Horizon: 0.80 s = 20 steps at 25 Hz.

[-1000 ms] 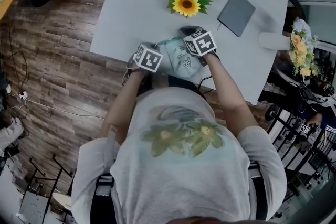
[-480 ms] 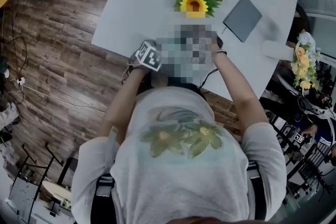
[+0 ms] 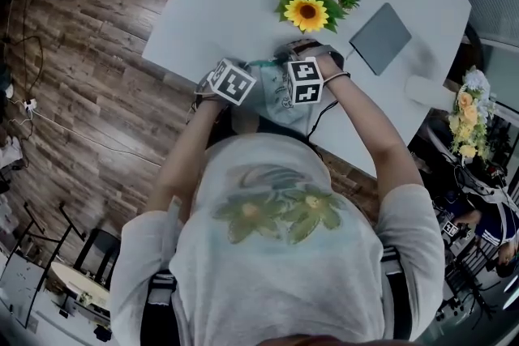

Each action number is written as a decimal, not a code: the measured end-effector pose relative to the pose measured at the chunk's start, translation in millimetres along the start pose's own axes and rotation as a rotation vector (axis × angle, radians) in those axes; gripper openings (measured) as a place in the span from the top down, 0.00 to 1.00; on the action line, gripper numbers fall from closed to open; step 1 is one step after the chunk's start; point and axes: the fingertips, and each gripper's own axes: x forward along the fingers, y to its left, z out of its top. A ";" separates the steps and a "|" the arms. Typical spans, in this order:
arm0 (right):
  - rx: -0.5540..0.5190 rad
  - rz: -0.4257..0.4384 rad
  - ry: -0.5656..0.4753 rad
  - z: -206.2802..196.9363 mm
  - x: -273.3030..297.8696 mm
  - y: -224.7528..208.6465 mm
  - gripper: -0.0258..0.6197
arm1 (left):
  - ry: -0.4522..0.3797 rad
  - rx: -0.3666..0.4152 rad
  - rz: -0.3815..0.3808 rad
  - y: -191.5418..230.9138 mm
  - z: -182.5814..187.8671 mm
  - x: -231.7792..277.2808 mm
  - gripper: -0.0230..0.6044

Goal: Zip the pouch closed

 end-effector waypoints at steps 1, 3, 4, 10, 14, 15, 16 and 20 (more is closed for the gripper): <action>0.005 0.007 -0.009 0.5 -0.2 -0.8 0.85 | 0.001 -0.002 -0.001 -0.2 0.2 -0.1 0.93; 0.011 0.016 -0.019 0.9 -0.4 -1.9 0.85 | 0.003 -0.009 -0.001 -0.2 0.1 -0.2 0.93; 0.015 0.017 -0.022 0.9 -0.6 -2.8 0.85 | 0.002 -0.013 -0.001 0.0 -0.1 -0.2 0.93; 0.086 -0.023 -0.038 0.4 -2.3 -11.5 0.86 | -0.001 -0.021 0.006 0.5 -0.8 -1.8 0.93; 0.095 -0.010 -0.036 0.1 0.6 -13.3 0.87 | 0.002 -0.023 0.001 0.2 -0.9 -1.8 0.93; 0.078 0.001 -0.033 0.9 1.0 -12.4 0.88 | 0.002 -0.023 0.001 0.1 -0.8 -1.9 0.93; 0.058 0.008 -0.029 1.8 1.0 -11.8 0.88 | 0.002 -0.023 0.001 0.1 -0.9 -2.0 0.93; -0.056 0.005 -0.014 4.7 2.5 -7.1 0.88 | 0.000 -0.023 0.000 0.2 -0.3 -2.0 0.93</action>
